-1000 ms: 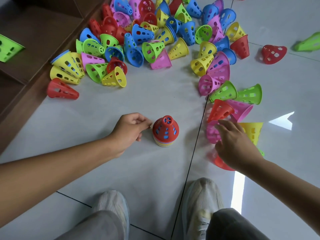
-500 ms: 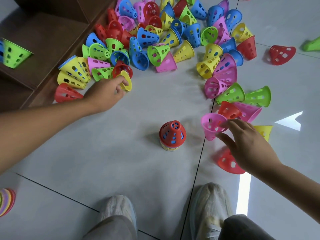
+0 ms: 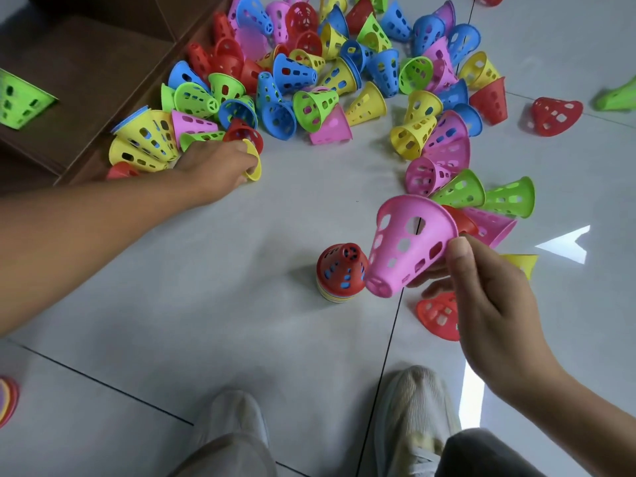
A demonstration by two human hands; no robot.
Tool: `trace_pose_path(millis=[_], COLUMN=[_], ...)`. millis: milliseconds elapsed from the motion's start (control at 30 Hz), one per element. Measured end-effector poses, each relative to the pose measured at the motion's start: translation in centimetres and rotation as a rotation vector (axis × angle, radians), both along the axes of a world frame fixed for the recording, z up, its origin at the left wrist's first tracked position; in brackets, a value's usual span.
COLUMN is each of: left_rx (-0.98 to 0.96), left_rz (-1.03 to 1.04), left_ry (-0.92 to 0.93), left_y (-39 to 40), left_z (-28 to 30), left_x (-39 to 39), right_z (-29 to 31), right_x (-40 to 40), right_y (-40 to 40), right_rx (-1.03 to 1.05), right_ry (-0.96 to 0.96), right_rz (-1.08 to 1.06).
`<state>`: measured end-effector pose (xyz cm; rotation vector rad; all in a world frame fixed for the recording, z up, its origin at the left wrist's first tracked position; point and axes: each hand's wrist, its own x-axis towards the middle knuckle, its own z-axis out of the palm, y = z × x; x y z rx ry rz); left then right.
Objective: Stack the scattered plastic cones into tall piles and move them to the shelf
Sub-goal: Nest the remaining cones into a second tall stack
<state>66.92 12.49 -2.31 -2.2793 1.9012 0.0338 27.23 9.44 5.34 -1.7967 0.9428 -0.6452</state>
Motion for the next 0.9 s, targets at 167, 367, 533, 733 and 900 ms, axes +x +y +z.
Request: trace_pose_path(millis=[167, 367, 533, 733, 900], left_rx=[-0.068, -0.336, -0.515, -0.738, -0.773], left_rz=[-0.010, 0.043, 0.156, 0.567, 0.793], left_ry=[0.010, 0.154, 0.286, 0.814, 1.346], left_y=[0.6, 2.6, 4.3, 6.4, 7.8], left_z=[0.2, 0.7, 1.2, 3.1, 5.8], left_x=[-0.2, -2.1, -4.7, -8.8, -11.6], right_z=[0.1, -1.3, -2.0, -2.7, -3.4], right_x=[2.0, 3.2, 3.8, 4.2, 3.6], right_y=[0.6, 0.4, 0.6, 1.4, 1.7], right_rx=[0.365, 0.649, 0.832, 0.794, 0.706], right_ry=[-0.133, -0.149, -0.144, 0.007, 0.146], right_rz=[0.066, 0.051, 0.061, 0.075, 0.070])
